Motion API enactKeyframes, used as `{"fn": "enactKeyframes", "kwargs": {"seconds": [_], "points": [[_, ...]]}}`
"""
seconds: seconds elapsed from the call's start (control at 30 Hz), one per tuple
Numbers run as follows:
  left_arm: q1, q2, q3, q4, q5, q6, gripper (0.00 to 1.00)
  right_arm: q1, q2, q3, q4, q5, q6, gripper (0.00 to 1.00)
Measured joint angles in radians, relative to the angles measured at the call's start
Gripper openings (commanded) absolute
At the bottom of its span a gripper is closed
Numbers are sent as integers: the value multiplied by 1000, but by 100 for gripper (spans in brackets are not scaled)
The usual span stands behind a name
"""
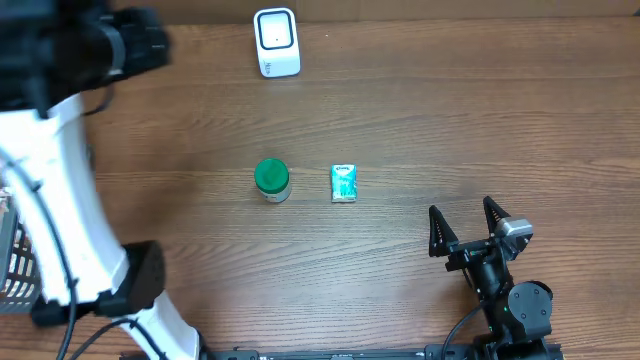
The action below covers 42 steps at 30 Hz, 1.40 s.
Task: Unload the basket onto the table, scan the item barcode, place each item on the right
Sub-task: 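Move the left gripper back over the basket, then lower the left gripper onto the light green wipes packet and grasp it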
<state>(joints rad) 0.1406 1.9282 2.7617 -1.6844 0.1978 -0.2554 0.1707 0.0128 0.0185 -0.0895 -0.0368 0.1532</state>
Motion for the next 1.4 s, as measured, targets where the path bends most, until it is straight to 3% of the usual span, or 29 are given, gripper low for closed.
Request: {"fn": "enactKeyframes", "kwargs": {"seconds": [0.43, 0.73, 1.03, 1.4], "points": [[484, -76, -245, 0, -5, 1, 59, 0, 0, 0, -1, 0, 0, 100], [679, -76, -472, 119, -11, -30, 58, 0, 0, 0, 0, 0, 0, 100], [699, -77, -853, 444, -38, -88, 58, 0, 0, 0, 0, 0, 0, 100], [687, -77, -1284, 967, -66, -113, 72, 0, 0, 0, 0, 0, 0, 100]]}}
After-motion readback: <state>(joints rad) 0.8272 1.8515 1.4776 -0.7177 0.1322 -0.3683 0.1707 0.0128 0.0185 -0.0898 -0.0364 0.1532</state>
